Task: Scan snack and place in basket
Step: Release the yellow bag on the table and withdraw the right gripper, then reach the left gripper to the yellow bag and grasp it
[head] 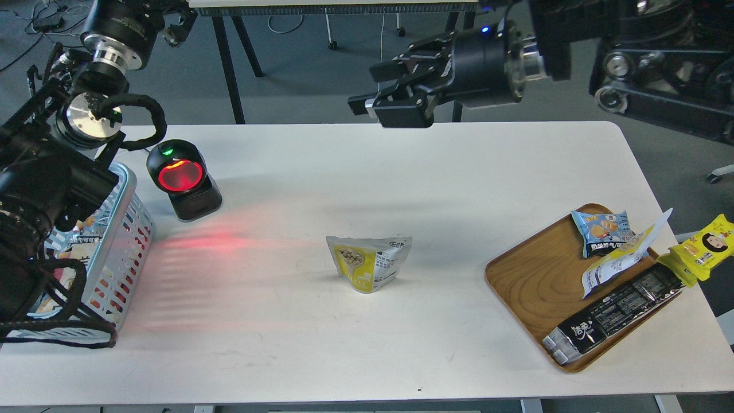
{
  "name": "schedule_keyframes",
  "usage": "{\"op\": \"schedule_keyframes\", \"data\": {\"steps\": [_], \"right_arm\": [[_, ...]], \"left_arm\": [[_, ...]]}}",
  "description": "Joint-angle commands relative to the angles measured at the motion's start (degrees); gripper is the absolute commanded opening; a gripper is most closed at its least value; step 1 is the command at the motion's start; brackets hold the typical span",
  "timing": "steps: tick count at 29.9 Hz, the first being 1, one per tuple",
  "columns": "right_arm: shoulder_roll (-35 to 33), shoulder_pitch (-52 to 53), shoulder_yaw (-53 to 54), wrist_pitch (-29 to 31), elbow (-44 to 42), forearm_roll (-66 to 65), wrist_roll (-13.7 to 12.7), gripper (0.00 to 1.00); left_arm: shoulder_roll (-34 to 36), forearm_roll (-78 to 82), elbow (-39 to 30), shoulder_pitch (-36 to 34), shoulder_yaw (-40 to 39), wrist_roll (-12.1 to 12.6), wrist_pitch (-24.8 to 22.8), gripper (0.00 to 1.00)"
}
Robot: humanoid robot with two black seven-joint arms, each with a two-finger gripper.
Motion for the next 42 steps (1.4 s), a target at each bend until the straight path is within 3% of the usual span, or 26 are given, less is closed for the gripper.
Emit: {"op": "schedule_keyframes", "data": {"steps": [1,7,16,24,31,36,42], "right_arm": [[-6.9,-4.5,4.0,1.4,0.1,10.6,0.0,0.94],[-16.0,-13.6,9.0,1.0,-0.2,25.0,0.0,0.94],[-17.1,-24.6,13.8,0.8,-7.0,53.3,0.0,0.94],[-16.3,-27.0,15.0,1.5,-10.7,77.6,0.0,0.94],[-14.9,-32.3,16.3,7.4,-16.4,97.2,0.0,0.95],[-14.5,-39.1,22.6,8.4,-16.4,101.6,0.0,0.96],[-10.8,-48.9,31.3,11.8,-18.4,103.7,0.0,0.97]], "left_arm": [[1.3,0.1,-0.6,-0.7,0.0,5.5,0.0,0.96],[5.9,10.6,-8.9,-2.4,6.4,5.5,0.0,0.95],[14.1,35.1,-26.6,-4.8,7.1,5.7,0.0,0.96],[18.5,54.6,-51.5,-4.1,7.4,5.6,0.0,0.96],[15.8,77.4,-62.3,-3.6,13.5,4.4,0.0,0.94],[13.7,96.6,-65.7,-3.4,22.3,2.2,0.0,0.94],[11.1,112.2,-68.0,-3.0,27.7,1.6,0.0,0.94]]}}
